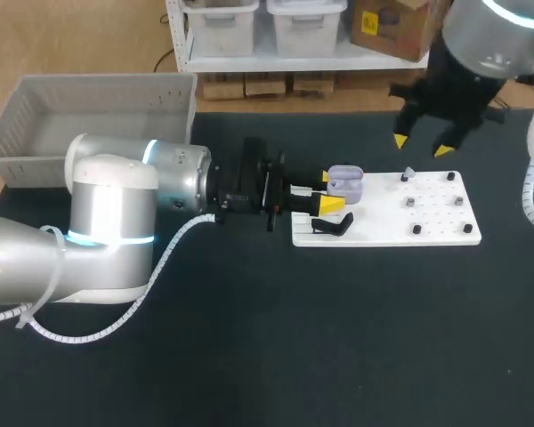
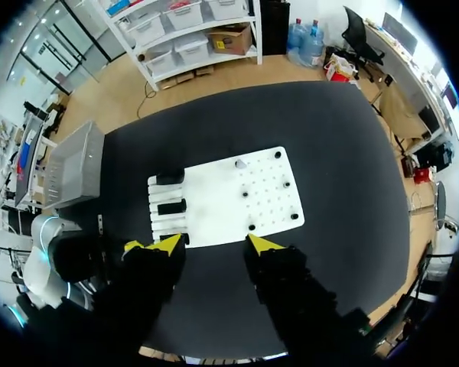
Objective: Pick up each earbud case from the left stands, insert the matching earbuds, close the lid, and place the case in the box.
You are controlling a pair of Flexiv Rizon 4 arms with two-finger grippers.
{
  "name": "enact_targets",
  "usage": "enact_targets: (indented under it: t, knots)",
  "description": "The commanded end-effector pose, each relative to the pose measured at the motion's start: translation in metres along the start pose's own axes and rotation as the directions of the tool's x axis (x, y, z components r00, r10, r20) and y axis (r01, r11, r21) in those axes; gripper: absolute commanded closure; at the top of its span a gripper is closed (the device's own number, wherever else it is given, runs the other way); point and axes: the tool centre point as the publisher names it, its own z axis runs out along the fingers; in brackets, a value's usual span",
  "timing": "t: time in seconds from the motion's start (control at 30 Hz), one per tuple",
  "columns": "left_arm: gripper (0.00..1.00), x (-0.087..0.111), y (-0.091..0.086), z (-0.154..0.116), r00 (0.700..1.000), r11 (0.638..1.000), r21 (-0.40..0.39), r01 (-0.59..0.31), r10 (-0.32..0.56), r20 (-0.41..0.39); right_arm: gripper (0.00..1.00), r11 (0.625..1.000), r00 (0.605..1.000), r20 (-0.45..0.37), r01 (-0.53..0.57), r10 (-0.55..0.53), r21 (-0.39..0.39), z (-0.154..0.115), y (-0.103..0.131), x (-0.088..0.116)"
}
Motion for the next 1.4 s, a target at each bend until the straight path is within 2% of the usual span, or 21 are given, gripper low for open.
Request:
enact_targets:
  t: [0.03,0.1,0.13,0.2,0.4,0.57,0.7,0.97,1.13,1.4]
  knots:
    - [1.00,0.001,-0.001,0.000,1.000,1.000,-0.003,-0.002,0.002,0.001,0.34,1.000,0.999,-0.031,0.009,-0.009,-0.002,0.027,0.000,-0.019]
    - [1.00,0.001,-0.001,0.000,1.000,1.000,-0.003,-0.002,0.002,0.001,0.26,1.000,0.999,-0.040,0.010,-0.010,0.011,0.040,-0.005,-0.026]
    - [1.00,0.001,-0.001,0.000,1.000,1.000,-0.003,-0.002,0.002,0.001,0.19,1.000,0.999,-0.046,0.011,-0.010,0.011,0.045,-0.007,-0.028]
    - [1.00,0.001,-0.001,0.000,1.000,1.000,-0.003,-0.002,0.002,0.001,0.15,1.000,0.999,-0.046,0.016,-0.015,0.019,0.055,-0.012,-0.033]
    - [1.00,0.001,-0.001,0.000,1.000,1.000,-0.003,-0.002,0.002,0.001,0.18,1.000,0.998,-0.062,0.021,-0.021,0.002,0.081,-0.020,-0.043]
    - [1.00,0.001,-0.001,0.000,1.000,1.000,-0.003,-0.002,0.002,0.001,0.31,1.000,0.996,-0.091,0.002,-0.005,-0.028,0.104,-0.026,-0.049]
    - [1.00,0.001,-0.001,0.000,1.000,1.000,-0.003,-0.002,0.002,0.001,0.29,0.999,0.994,-0.105,-0.003,-0.001,-0.038,0.119,-0.030,-0.053]
    - [1.00,0.001,-0.001,0.000,1.000,1.000,-0.003,-0.002,0.002,0.001,0.36,0.998,0.991,-0.133,-0.031,0.023,-0.060,0.138,-0.037,-0.053]
    - [1.00,0.001,-0.001,0.000,1.000,1.000,-0.003,-0.002,0.002,0.001,0.50,0.997,0.990,-0.136,-0.052,0.043,-0.065,0.144,-0.044,-0.057]
    - [1.00,0.001,-0.001,0.000,1.000,1.000,-0.003,-0.002,0.002,0.001,0.53,0.996,0.987,-0.158,-0.052,0.040,-0.069,0.152,-0.044,-0.058]
